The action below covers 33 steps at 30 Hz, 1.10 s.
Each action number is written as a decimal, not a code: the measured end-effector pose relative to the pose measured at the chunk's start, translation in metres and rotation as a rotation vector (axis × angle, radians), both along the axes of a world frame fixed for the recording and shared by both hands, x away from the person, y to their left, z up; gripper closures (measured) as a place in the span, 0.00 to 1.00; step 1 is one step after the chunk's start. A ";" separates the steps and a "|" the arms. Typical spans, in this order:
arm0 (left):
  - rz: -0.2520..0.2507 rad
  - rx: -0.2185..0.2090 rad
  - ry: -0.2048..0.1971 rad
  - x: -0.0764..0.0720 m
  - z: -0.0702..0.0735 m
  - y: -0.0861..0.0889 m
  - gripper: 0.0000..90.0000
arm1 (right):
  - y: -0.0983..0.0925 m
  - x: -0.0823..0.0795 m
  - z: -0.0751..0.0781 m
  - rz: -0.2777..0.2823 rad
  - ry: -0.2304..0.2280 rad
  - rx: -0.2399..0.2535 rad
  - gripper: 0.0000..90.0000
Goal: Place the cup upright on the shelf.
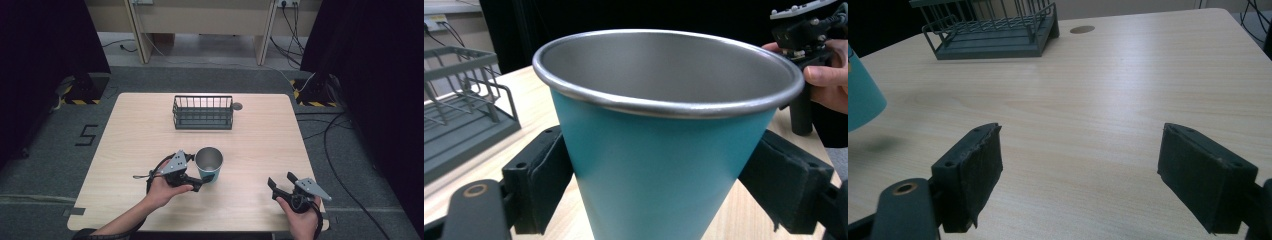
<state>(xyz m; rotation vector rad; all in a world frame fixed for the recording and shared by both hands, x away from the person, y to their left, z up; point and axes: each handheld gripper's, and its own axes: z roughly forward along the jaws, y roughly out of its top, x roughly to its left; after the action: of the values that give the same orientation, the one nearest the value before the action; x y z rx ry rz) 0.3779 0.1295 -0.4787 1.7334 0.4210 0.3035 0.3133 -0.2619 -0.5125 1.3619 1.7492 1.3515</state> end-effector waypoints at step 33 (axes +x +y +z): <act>0.077 -0.030 -0.044 0.020 0.030 0.020 0.18 | 0.000 0.000 0.000 -0.004 0.001 -0.003 0.21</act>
<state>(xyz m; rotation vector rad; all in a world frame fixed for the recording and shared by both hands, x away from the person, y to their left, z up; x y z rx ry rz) 0.3979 0.1499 -0.4489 1.6811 0.4590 0.3881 0.3135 -0.2617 -0.5126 1.3642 1.7480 1.3456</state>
